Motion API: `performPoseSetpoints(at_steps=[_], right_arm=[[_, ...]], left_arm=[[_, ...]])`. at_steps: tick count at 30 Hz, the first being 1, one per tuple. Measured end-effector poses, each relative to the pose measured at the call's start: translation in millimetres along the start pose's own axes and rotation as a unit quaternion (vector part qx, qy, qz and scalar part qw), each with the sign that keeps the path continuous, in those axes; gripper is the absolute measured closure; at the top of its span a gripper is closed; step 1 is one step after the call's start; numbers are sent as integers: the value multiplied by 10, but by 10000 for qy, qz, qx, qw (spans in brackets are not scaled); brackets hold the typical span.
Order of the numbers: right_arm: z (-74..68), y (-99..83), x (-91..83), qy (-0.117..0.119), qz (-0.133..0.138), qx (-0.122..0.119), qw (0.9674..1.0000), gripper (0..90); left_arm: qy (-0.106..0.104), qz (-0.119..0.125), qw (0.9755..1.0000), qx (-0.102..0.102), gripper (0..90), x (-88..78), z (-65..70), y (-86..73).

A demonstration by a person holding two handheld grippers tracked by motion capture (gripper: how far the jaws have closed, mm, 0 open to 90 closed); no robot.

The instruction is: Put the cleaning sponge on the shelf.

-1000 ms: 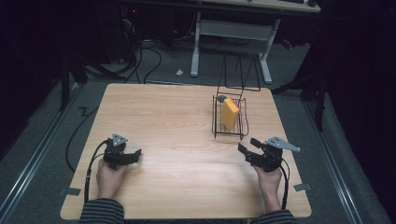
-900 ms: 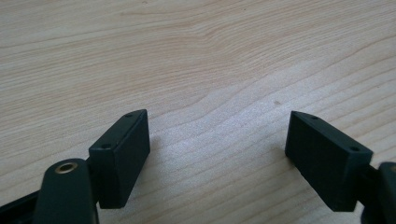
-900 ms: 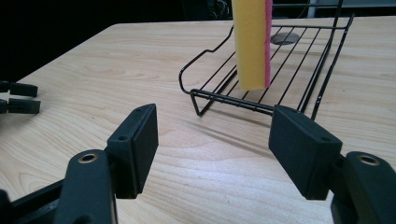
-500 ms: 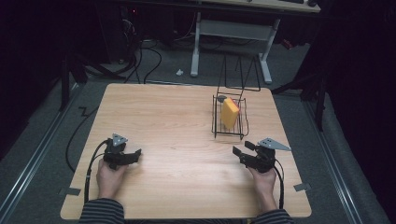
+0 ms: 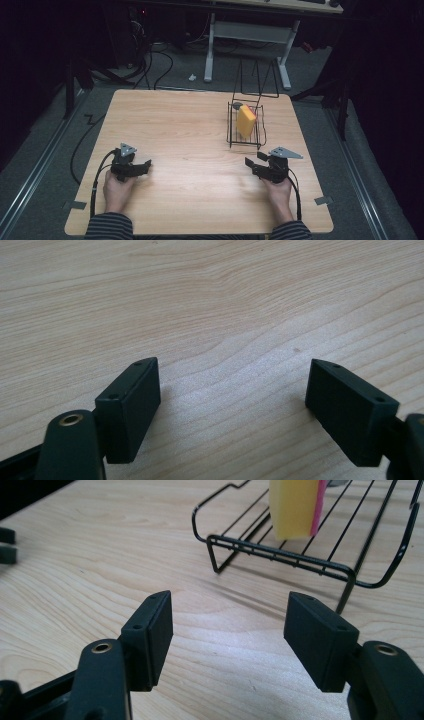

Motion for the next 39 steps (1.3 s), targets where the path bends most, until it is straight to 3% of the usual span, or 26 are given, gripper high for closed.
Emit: performPoseSetpoints(at_steps=[13, 19, 39], right_arm=[[97, -88, 141, -338, -403, -65, 9986, 364], [106, -104, 174, -444, -467, -88, 9979, 362], [66, -124, 320, -523, -689, -305, 9958, 358]], left_arm=[[1, 2, 10000, 0, 225, 0, 0, 0], [1, 2, 10000, -1, 225, 0, 0, 0], [-1, 2, 10000, -2, 225, 0, 0, 0]])
Point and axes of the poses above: each handheld gripper's, and its own axes: x roughly forward along the jaws, y roughly out of its top, z roughly to its right, the point moved 6 cm from there along x, roughly forward along the jaws, and after that the axes turned 2 degrees about -y, right-handed, at the moved point
